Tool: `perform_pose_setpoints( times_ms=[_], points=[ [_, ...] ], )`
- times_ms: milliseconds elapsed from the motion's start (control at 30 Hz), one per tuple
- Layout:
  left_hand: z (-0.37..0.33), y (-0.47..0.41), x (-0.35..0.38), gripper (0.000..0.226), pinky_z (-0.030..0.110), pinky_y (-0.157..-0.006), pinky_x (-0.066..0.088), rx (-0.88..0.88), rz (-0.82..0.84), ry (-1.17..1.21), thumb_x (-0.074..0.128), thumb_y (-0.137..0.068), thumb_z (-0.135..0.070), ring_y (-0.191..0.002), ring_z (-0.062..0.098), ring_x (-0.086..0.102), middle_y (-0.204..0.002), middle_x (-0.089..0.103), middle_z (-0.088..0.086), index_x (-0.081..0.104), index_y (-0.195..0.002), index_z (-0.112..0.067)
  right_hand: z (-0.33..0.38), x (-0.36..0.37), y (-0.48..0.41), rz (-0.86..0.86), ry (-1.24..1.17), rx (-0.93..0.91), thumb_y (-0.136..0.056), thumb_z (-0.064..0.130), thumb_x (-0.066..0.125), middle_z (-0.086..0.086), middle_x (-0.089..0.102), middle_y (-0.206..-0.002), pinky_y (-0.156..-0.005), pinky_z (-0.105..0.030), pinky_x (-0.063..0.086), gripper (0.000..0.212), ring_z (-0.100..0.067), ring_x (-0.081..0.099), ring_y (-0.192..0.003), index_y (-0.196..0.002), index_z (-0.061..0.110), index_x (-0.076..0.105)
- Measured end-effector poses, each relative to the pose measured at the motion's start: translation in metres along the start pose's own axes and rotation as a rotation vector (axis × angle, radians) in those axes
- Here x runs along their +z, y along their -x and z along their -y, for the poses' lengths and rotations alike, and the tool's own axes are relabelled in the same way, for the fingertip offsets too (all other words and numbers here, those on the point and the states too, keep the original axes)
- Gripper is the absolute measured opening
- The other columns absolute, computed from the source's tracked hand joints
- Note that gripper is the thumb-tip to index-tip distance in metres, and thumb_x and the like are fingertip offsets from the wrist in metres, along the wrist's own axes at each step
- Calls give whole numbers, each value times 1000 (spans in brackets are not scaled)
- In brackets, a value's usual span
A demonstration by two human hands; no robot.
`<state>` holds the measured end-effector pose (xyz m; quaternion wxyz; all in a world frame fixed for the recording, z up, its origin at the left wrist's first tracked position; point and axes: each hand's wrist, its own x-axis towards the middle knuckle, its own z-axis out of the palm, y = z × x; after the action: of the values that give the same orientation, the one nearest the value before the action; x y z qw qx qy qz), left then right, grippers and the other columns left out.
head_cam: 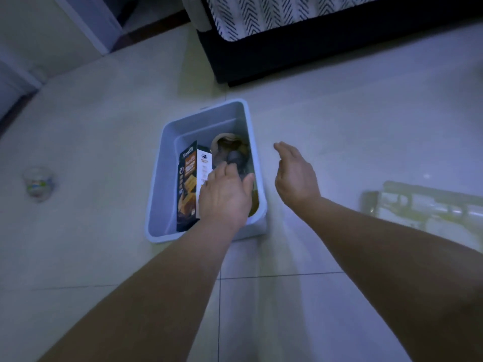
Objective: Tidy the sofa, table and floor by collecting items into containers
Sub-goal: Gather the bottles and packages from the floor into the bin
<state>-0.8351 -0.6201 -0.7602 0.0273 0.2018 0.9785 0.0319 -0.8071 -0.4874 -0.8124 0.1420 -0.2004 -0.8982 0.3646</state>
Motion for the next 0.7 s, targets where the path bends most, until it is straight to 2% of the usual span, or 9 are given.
perform_pose_setpoints(
  times_ms=[100, 200, 333, 433, 533, 700],
  points=[
    [-23, -8, 10, 53, 45, -97, 41, -18, 40, 42, 32, -98, -49, -123, 30, 45, -135, 48, 10, 45, -130, -9, -33, -3, 6, -38, 137, 54, -85, 1, 45, -10, 45, -144, -109, -38, 30, 52, -23, 39, -136, -137, 9, 46],
    [-35, -19, 18, 61, 48, -92, 45, -82, 52, 107, 32, -95, -55, -123, 33, 46, -136, 47, 10, 41, -134, -9, -68, -10, 19, 23, 357, 148, -81, 5, 49, -10, 35, -147, -110, -43, 23, 59, -25, 29, -140, -138, 14, 41],
    [-37, -44, 20, 62, 51, -91, 47, -157, 56, 224, 34, -95, -57, -120, 36, 49, -132, 51, 14, 43, -130, -6, -95, -34, 28, 67, 629, 362, -79, 10, 48, -12, 41, -127, -93, -41, 34, 50, -31, 40, -117, -129, 11, 42],
    [-40, -51, 24, 63, 51, -95, 44, -123, 66, 228, 35, -95, -55, -125, 36, 45, -136, 48, 16, 42, -132, -4, -103, -45, 40, 106, 717, 527, -83, 14, 44, -11, 40, -121, -91, -39, 37, 41, -29, 41, -114, -124, 11, 39],
    [-41, -52, 25, 63, 50, -98, 42, -118, 57, 237, 34, -95, -55, -127, 36, 44, -138, 46, 16, 41, -132, -4, -111, -47, 52, 109, 735, 605, -89, 16, 39, -10, 41, -122, -93, -38, 39, 35, -27, 45, -115, -124, 12, 37],
    [-38, -48, 19, 63, 49, -95, 42, -67, 61, 217, 32, -96, -53, -128, 35, 42, -141, 43, 15, 37, -136, -4, -105, -34, 65, 166, 612, 662, -94, 13, 33, -10, 49, -123, -90, -39, 43, 34, -28, 55, -114, -129, 10, 32]
  ],
)
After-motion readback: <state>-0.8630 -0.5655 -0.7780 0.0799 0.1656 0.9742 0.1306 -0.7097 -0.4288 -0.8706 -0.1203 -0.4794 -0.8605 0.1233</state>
